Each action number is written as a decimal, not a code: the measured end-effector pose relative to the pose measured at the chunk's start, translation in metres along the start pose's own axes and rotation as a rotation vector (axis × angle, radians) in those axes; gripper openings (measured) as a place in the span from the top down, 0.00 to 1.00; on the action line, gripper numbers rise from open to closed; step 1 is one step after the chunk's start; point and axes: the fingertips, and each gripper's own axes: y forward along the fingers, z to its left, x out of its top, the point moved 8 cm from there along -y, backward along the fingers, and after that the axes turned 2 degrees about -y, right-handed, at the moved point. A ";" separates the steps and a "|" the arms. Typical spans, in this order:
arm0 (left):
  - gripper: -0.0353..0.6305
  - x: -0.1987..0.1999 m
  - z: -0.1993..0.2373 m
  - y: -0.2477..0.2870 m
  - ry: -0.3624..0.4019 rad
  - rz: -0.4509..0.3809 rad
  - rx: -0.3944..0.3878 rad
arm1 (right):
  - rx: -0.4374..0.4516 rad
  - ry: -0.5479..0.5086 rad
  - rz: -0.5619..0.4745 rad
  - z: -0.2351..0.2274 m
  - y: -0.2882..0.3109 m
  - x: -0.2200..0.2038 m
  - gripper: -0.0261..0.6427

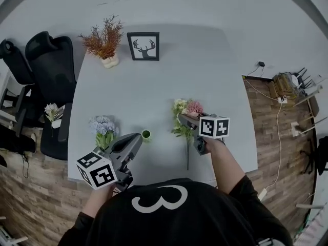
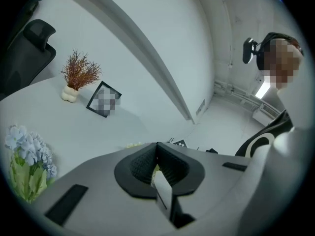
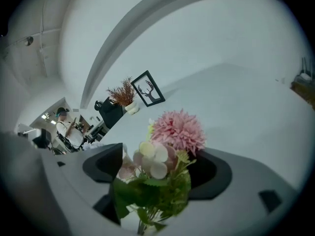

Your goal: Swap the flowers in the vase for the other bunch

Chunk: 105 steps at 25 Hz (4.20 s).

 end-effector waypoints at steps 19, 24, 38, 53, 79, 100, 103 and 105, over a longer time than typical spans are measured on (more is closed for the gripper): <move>0.93 0.015 -0.028 -0.100 0.087 -0.019 -0.127 | 0.008 -0.283 -0.481 0.169 -0.120 0.025 0.59; 0.93 0.010 -0.042 -0.121 0.132 -0.029 -0.167 | 0.257 -0.378 -0.574 0.250 -0.147 0.006 0.95; 0.93 -0.018 -0.049 -0.167 0.135 -0.010 -0.196 | 0.388 -0.412 -0.395 0.313 -0.141 -0.073 0.95; 0.93 -0.026 -0.048 -0.182 0.180 0.008 -0.166 | 0.396 -0.400 -0.383 0.326 -0.134 -0.085 0.95; 0.93 -0.027 -0.011 -0.246 0.091 -0.119 0.035 | 0.541 -0.453 -0.181 0.371 -0.048 -0.082 0.93; 0.93 -0.048 0.019 -0.319 -0.020 -0.233 0.225 | 0.167 -0.349 -0.026 0.342 0.100 -0.061 0.40; 0.93 -0.054 0.023 -0.328 -0.034 -0.237 0.261 | 0.123 -0.338 0.022 0.335 0.118 -0.066 0.40; 0.93 -0.058 0.027 -0.333 -0.044 -0.237 0.288 | 0.096 -0.323 0.049 0.330 0.129 -0.069 0.40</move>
